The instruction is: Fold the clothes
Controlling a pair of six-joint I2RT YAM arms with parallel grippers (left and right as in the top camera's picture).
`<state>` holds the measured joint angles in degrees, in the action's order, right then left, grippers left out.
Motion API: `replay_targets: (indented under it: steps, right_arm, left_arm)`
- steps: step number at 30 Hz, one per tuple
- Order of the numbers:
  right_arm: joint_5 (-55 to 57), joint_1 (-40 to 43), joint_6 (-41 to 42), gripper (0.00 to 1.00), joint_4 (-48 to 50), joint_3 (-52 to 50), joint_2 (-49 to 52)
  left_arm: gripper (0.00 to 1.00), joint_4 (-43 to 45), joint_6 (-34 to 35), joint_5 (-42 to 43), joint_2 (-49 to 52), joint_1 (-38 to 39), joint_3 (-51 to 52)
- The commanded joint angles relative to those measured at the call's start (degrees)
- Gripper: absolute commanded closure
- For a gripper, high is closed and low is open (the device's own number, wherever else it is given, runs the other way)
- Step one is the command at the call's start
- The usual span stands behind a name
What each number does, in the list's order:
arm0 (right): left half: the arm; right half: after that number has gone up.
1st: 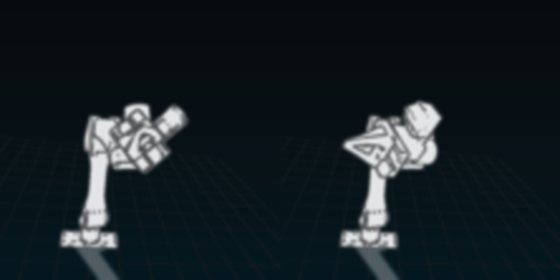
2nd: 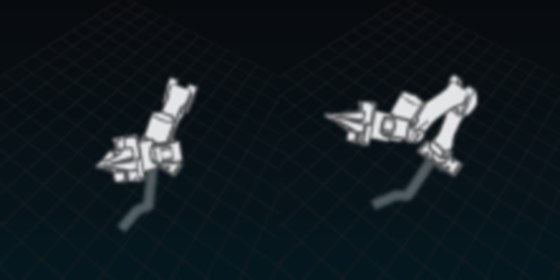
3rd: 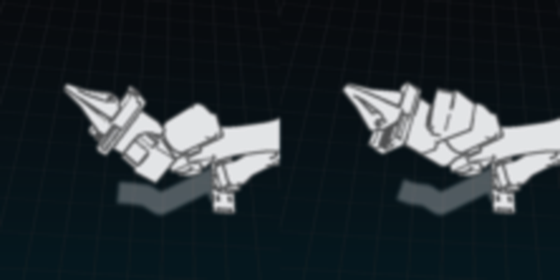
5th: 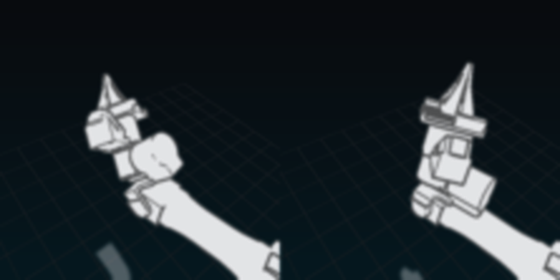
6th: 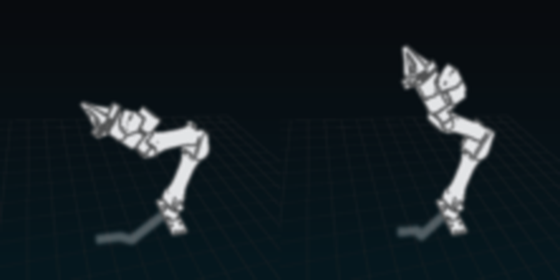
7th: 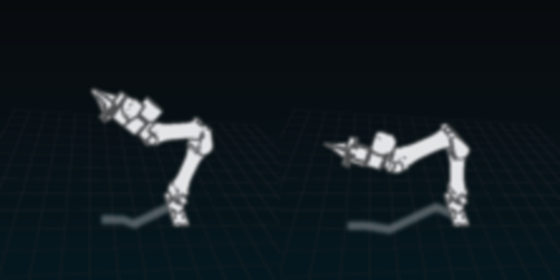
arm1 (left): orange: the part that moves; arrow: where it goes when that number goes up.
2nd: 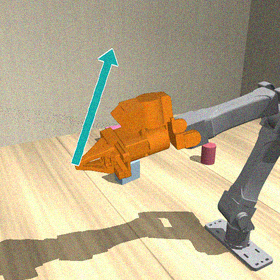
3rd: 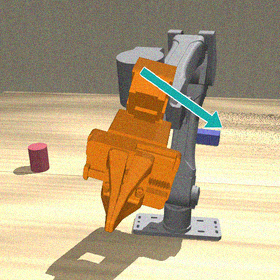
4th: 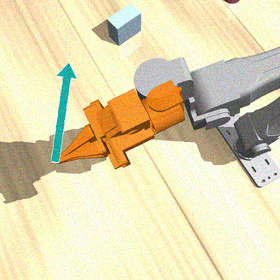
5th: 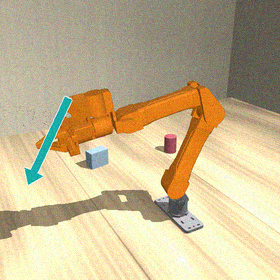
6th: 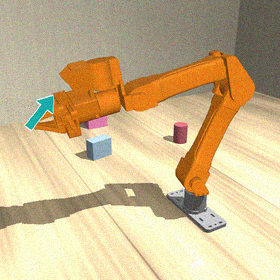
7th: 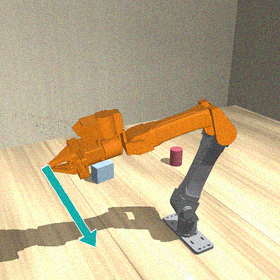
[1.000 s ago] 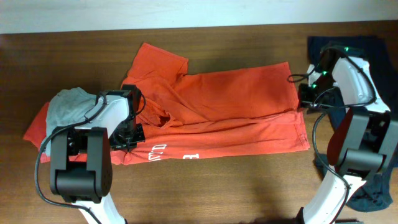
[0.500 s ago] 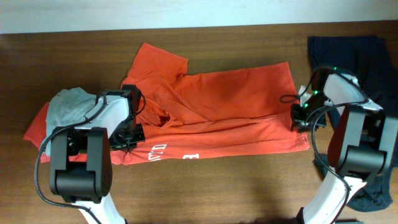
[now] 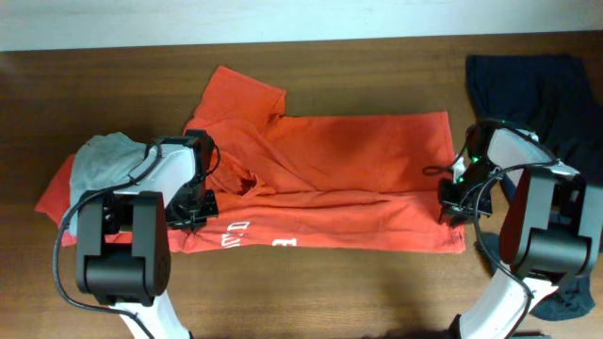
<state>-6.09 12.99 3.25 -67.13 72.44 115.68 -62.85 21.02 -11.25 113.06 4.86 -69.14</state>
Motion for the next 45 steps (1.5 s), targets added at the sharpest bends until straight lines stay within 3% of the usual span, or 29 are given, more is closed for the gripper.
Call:
replay_targets:
  steps: [1, 5, 7, 11, 17, 19, 22, 24, 27, 30, 32, 35, 37, 40, 45]
  right_arm:
    - [6.7, 0.3, 4.7, 0.73, -0.9, -2.6, 2.6]
    - [11.1, 0.3, 8.2, 0.73, -1.3, -2.6, 2.6]
    - [11.1, 0.3, 8.2, 0.73, -1.1, -2.6, 2.6]
    - [7.5, 0.1, 7.0, 0.73, -0.4, -1.5, 2.2]
    - [5.0, 0.2, 5.9, 0.72, -2.7, 3.1, -6.9]
    - [4.0, 0.2, 3.9, 0.67, -3.9, 5.8, -10.9]
    - [3.3, 0.2, 2.5, 0.48, -4.7, 10.3, -17.6]
    - [3.3, 0.2, 2.5, 0.46, -4.7, 12.0, -20.1]
    - [3.3, 0.2, 1.4, 0.46, -4.6, 12.7, -22.1]
    - [3.3, 0.2, 1.4, 0.45, -4.7, 12.6, -22.1]
    - [3.3, 0.2, 1.4, 0.45, -4.7, 12.6, -22.1]
    - [3.3, 0.2, 0.7, 0.45, -4.9, 12.6, -22.1]
    - [3.3, 0.2, 0.4, 0.45, -5.3, 12.6, -22.1]
    - [3.3, 0.2, 0.4, 0.45, -5.6, 12.6, -22.1]
    - [3.3, 0.2, 0.4, 0.45, -5.8, 12.6, -22.1]
  left_arm:
    - [0.91, -2.5, 0.0, -0.2, 3.3, -0.5, 2.3]
    - [0.92, -4.4, 0.0, -1.0, 3.3, -0.5, 2.3]
    - [0.98, -5.2, -0.1, -1.0, 3.3, -0.5, 2.3]
    - [1.00, -5.0, 0.0, -1.2, 2.9, -0.5, 0.5]
    - [0.99, -6.4, -1.1, -0.7, -4.1, 0.1, -7.7]
    - [0.88, -7.0, -1.8, -0.1, -7.8, 0.4, -10.3]
    - [0.58, -7.2, -1.8, -0.1, -13.7, 0.5, -11.7]
    - [0.47, -7.1, -1.8, -0.2, -16.5, 0.5, -11.7]
    - [0.46, -6.1, -1.8, -0.2, -18.6, 0.5, -11.7]
    - [0.46, 0.7, -1.9, -0.8, -18.6, 0.5, -11.7]
    - [0.44, 7.0, -4.9, -0.5, -18.2, 0.5, -11.7]
    - [0.40, 20.3, -16.1, 7.1, -15.2, -0.7, -12.0]
    - [0.39, 22.1, -18.6, 8.8, -11.7, -2.6, -14.2]
    - [0.39, 21.9, -23.8, 18.1, -3.1, -6.1, -21.8]
    - [0.39, 21.7, -30.9, 20.8, 11.8, -7.8, -33.4]
